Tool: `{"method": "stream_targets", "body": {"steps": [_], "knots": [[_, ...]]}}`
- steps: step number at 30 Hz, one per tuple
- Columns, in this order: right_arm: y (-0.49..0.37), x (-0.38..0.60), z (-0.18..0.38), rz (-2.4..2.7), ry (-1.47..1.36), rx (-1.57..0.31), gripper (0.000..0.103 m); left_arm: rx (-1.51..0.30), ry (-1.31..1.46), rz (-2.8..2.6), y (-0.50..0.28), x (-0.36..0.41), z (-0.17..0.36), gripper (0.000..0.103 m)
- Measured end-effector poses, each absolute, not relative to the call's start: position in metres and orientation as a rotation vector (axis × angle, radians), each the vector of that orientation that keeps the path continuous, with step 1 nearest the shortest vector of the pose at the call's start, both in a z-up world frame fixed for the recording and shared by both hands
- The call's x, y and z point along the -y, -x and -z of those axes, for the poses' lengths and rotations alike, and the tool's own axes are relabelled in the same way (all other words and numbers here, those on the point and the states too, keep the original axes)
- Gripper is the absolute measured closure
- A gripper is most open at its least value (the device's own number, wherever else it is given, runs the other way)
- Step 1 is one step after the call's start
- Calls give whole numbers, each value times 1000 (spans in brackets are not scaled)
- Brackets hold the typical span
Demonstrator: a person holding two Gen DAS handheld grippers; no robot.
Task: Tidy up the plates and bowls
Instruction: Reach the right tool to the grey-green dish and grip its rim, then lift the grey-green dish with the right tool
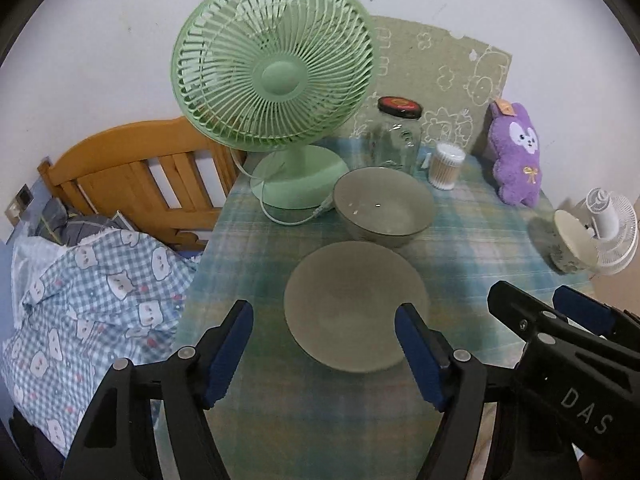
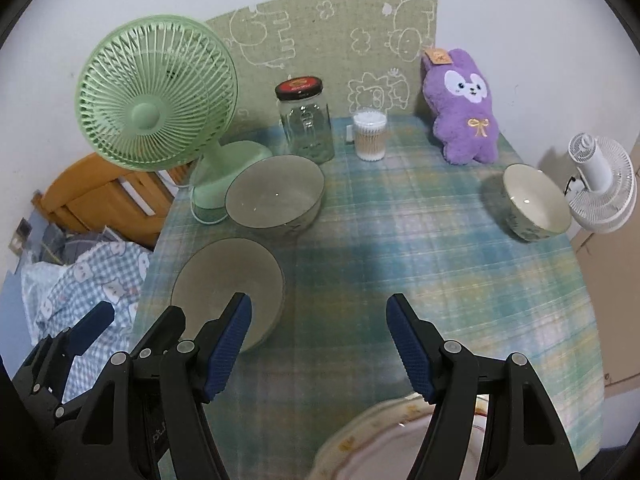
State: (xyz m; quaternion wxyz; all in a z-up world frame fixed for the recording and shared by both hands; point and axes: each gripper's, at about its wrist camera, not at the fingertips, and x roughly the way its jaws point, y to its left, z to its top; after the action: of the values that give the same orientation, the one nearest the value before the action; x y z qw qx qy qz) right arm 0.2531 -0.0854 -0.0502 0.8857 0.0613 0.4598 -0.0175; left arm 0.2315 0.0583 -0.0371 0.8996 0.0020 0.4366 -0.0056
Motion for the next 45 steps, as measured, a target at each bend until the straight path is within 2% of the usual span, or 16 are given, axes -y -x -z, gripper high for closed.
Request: {"method": "stream_targets", "body": {"steps": [4,7,12,16,23,29,45], "knots": [[-271,72,67,41,-112,-980,33,-922,-36,28,-249,-64,54,37],[-284,66,84,42,-108,-1001,34,-942,-59,29,-260,-67,68,39],[-305,58,108,46,-99,-1036,45,-974,-60,36,-275,-71,90,47],[-315,54,121,44,-97,-1064,53,-1011,-48,57,-283,-71,103,61],[-327,48,135,56,-90,-1092,74,-1024,-57,63,-290,-71,114,65],[-331,45,141,55,-76,-1102,86,-1046,-29,60,-296,-76,120,79],[-312,30,122,59,-16,-1086,86,-1034,-40,66,-281,-78,108,82]]}}
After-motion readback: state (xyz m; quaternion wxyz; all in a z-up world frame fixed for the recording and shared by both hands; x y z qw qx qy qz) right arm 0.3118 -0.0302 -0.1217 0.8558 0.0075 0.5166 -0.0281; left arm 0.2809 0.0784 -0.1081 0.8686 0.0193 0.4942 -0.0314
